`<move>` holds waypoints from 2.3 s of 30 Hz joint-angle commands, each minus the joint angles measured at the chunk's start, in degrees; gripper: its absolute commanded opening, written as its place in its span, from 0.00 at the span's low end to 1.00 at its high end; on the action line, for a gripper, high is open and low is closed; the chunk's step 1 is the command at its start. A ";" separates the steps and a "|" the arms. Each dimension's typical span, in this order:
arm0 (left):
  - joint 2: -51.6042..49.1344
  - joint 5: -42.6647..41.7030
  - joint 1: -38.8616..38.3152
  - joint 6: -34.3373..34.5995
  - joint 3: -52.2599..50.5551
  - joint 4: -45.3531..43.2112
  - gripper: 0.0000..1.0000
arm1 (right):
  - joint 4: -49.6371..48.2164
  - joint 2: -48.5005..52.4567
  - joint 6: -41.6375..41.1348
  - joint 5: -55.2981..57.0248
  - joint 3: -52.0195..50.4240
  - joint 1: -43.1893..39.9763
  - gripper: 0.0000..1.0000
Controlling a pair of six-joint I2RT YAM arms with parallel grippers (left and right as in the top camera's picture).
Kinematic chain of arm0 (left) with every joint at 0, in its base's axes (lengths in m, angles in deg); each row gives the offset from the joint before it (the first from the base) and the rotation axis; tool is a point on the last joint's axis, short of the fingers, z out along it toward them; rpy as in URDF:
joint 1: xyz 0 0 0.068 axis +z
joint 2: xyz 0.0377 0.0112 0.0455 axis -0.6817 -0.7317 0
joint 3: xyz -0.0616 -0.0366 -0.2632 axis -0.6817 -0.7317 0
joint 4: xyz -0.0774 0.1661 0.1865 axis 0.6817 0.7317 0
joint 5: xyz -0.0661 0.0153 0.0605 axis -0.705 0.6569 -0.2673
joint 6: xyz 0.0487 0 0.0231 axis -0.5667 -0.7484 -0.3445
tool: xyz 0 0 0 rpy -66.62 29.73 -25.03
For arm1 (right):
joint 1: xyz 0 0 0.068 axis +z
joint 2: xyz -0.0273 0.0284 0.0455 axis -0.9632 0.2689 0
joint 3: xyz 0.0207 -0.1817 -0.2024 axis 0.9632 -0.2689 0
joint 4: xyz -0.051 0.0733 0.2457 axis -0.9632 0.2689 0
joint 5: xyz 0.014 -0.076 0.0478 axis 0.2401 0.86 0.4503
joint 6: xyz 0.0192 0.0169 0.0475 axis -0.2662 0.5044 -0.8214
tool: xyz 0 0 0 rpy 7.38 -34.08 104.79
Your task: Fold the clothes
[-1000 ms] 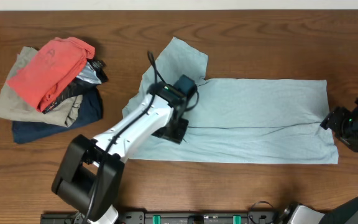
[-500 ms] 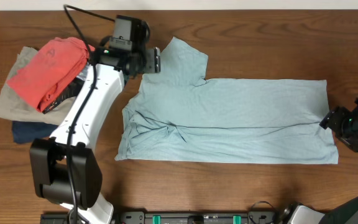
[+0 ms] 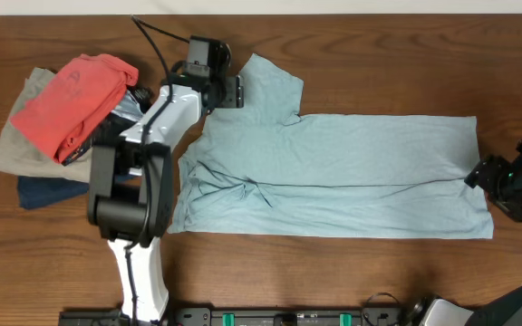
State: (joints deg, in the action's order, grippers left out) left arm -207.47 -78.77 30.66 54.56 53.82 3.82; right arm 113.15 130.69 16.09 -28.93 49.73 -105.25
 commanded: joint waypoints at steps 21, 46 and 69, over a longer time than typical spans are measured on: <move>-6.27 -3.15 -3.37 0.31 1.86 3.85 0.65 | 1.07 -0.26 1.88 -0.39 0.02 -0.22 0.74; 2.60 -3.17 -2.75 5.03 1.88 6.67 0.06 | -23.41 7.10 1.64 -0.46 0.00 2.03 0.70; 2.58 -3.17 -2.75 5.16 1.86 15.45 0.06 | -62.31 37.35 -2.25 -3.61 0.02 6.45 0.56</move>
State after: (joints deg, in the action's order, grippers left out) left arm -205.30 -82.22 27.55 59.13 55.63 18.88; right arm 51.05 165.62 15.11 -31.72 49.82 -99.55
